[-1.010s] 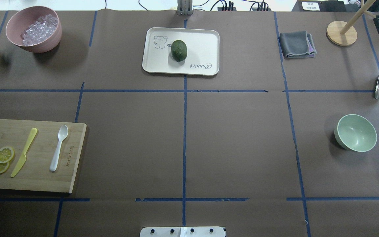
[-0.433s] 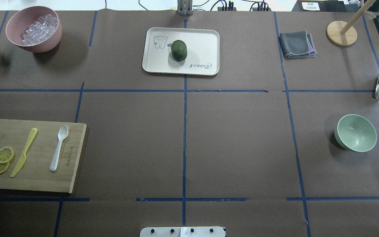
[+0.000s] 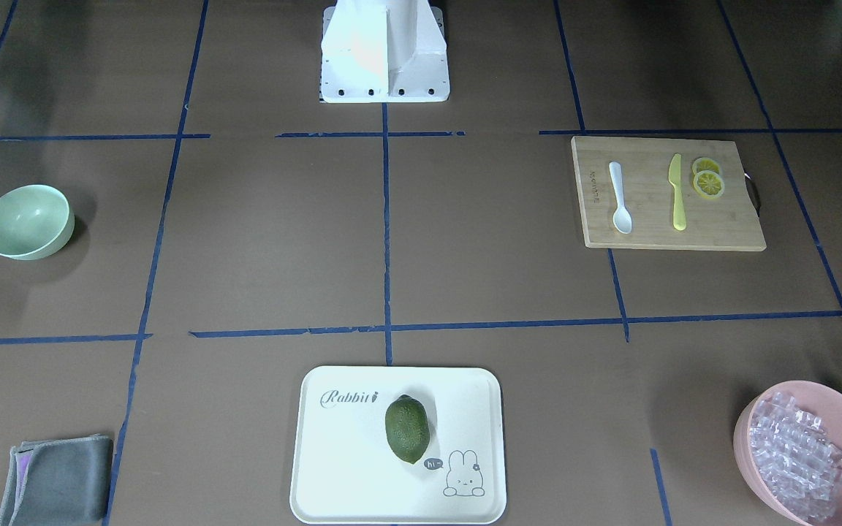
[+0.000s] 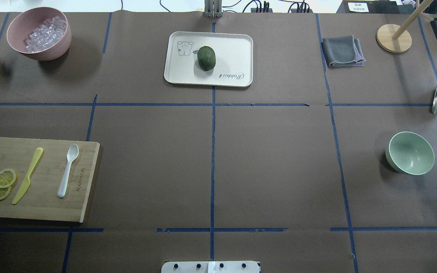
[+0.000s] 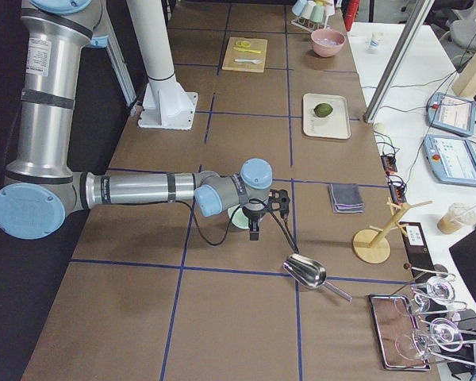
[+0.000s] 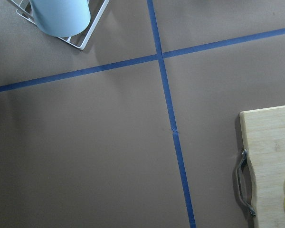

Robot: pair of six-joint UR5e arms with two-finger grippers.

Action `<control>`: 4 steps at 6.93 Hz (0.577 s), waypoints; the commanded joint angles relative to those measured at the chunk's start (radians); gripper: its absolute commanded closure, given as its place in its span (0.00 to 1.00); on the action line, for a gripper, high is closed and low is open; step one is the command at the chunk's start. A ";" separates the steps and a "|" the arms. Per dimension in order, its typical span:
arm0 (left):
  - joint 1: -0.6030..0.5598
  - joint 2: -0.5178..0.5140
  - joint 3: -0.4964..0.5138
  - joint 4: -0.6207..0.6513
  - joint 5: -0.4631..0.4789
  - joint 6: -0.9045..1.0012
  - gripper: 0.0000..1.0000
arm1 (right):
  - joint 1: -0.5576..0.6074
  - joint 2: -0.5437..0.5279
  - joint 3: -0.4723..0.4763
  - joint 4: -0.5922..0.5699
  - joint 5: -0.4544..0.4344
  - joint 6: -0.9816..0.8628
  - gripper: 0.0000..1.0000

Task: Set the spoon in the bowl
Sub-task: 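Lower the right gripper toward the pale green bowl's rim, then grasp the pale green bowl's rim with the right gripper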

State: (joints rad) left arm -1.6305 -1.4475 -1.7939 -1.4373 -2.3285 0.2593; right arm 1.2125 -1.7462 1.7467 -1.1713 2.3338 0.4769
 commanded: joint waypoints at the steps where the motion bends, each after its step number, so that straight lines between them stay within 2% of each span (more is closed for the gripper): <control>1: 0.001 0.001 0.002 0.000 0.000 0.000 0.00 | -0.106 -0.003 -0.082 0.186 -0.024 0.100 0.00; 3: 0.001 0.001 0.002 0.000 0.000 0.000 0.00 | -0.157 -0.003 -0.082 0.190 -0.040 0.124 0.00; 4: 0.001 0.003 0.002 0.002 0.000 0.000 0.00 | -0.160 -0.007 -0.085 0.185 -0.051 0.124 0.08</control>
State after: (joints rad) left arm -1.6292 -1.4461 -1.7918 -1.4370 -2.3286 0.2592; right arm 1.0673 -1.7501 1.6653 -0.9868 2.2964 0.5971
